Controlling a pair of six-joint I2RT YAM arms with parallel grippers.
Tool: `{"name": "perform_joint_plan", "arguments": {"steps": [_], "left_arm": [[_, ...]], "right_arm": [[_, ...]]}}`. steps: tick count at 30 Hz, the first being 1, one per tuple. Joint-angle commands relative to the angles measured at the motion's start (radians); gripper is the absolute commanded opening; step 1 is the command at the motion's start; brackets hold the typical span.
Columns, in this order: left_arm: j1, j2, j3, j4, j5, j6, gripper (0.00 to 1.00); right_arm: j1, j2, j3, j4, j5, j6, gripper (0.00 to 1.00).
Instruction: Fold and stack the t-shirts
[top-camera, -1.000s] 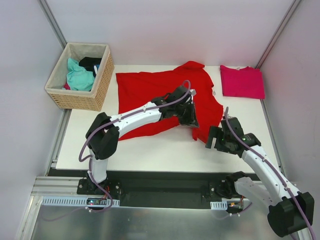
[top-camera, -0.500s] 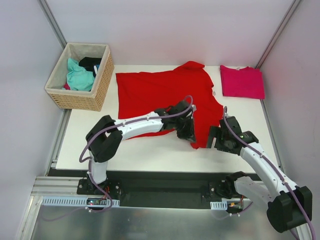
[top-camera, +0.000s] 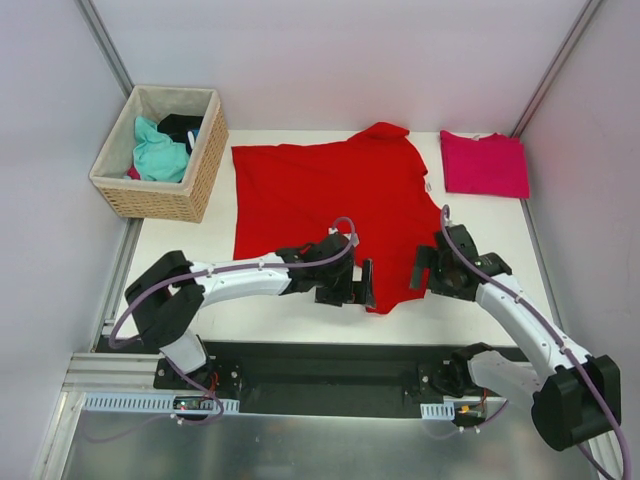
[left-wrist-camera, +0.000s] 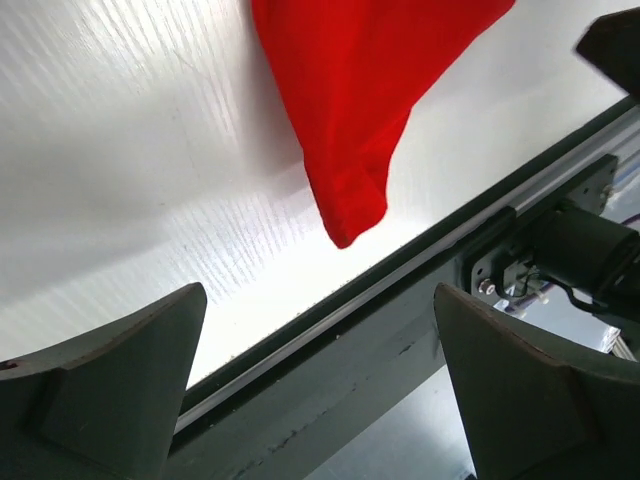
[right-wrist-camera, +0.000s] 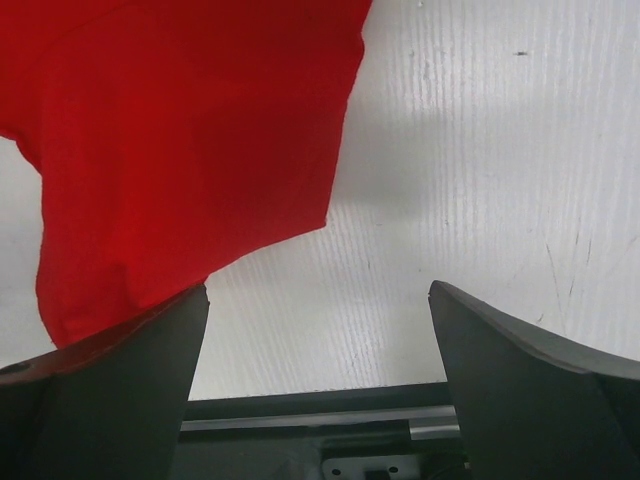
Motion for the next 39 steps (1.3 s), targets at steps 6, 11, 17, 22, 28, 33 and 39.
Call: {"name": "perform_joint_plan", "arguments": {"steps": [6, 11, 17, 22, 28, 33, 39], "left_arm": [[0.036, -0.073, 0.004, 0.038, -0.071, 0.019, 0.98], [0.058, -0.104, 0.015, 0.034, -0.096, 0.031, 0.97], [0.116, -0.156, -0.029, 0.029, -0.088, 0.04, 0.97], [0.144, -0.182, -0.058, 0.024, -0.091, 0.049, 0.98], [0.16, -0.18, -0.068, 0.024, -0.085, 0.046, 0.97], [0.177, -0.187, -0.085, 0.024, -0.077, 0.049, 0.97], [0.205, -0.196, -0.106, 0.024, -0.074, 0.058, 0.97]], "right_arm": [[0.075, 0.142, 0.085, 0.121, -0.04, 0.009, 0.96], [0.081, 0.305, 0.099, 0.234, -0.097, 0.037, 0.97], [0.129, 0.436, 0.185, 0.311, -0.132, 0.041, 0.96], [0.184, 0.539, 0.283, 0.305, -0.145, 0.05, 0.96], [0.238, 0.638, 0.343, 0.3, -0.139, 0.076, 0.96], [0.242, 0.694, 0.332, 0.339, -0.145, 0.084, 0.97], [0.244, 0.833, 0.372, 0.403, -0.22, 0.09, 0.97]]}}
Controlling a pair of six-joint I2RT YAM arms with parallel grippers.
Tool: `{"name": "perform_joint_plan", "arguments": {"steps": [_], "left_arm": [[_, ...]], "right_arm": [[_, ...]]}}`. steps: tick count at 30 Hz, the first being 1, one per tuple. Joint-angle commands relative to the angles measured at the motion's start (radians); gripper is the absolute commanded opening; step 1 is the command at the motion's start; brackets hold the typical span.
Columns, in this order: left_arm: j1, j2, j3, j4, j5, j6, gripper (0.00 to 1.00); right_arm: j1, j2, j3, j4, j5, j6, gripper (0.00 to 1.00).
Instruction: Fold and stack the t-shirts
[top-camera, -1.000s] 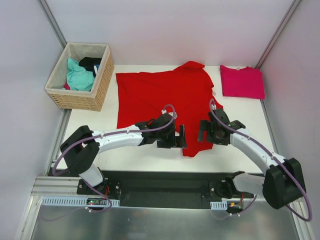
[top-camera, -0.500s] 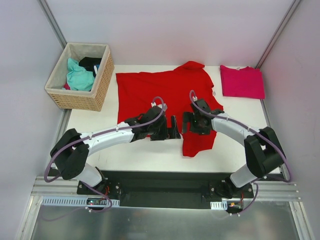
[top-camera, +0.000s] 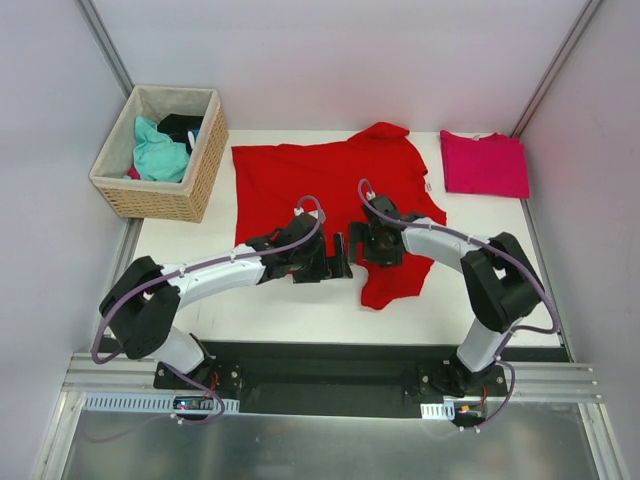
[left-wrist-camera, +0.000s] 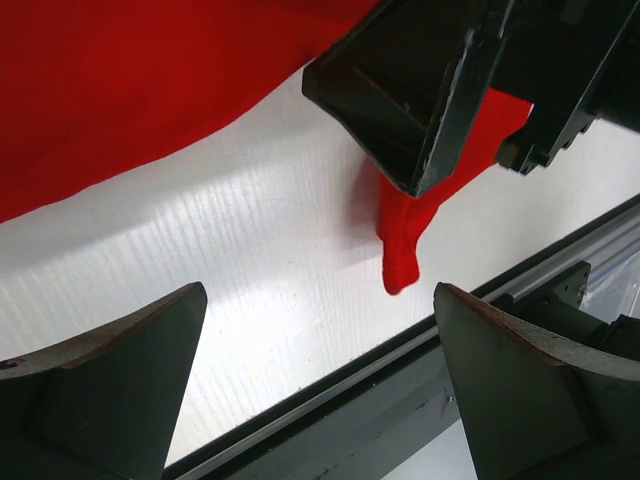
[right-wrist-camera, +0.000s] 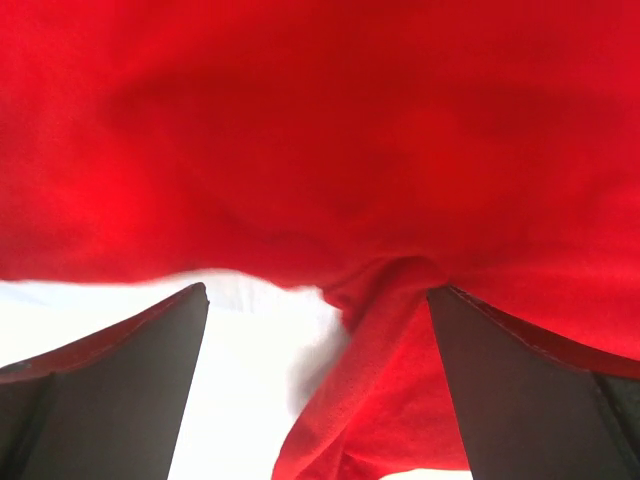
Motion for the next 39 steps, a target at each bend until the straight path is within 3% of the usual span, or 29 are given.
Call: {"name": "perform_joint_plan", "arguments": {"steps": [1, 6, 11, 23, 34, 39], "left_arm": [[0.023, -0.05, -0.018, 0.001, 0.003, 0.024, 0.97], [0.059, -0.056, -0.041, 0.001, 0.02, 0.033, 0.97], [0.079, -0.047, -0.038, 0.001, 0.045, 0.038, 0.97], [0.071, -0.053, -0.006, 0.001, 0.071, 0.033, 0.96], [-0.072, -0.016, 0.083, 0.001, 0.046, 0.016, 0.96], [-0.084, 0.024, 0.134, 0.002, 0.019, 0.033, 0.96]], "right_arm": [[0.001, 0.144, 0.037, 0.087, -0.086, 0.022, 0.97], [0.001, 0.302, 0.21, 0.103, -0.17, 0.016, 0.96], [0.006, 0.347, 0.36, 0.02, -0.181, -0.017, 0.97], [0.035, -0.026, 0.15, -0.043, -0.055, -0.045, 0.96], [0.074, -0.334, -0.001, -0.221, 0.085, -0.05, 0.97], [0.086, -0.497, -0.198, -0.218, 0.121, 0.018, 0.97]]}}
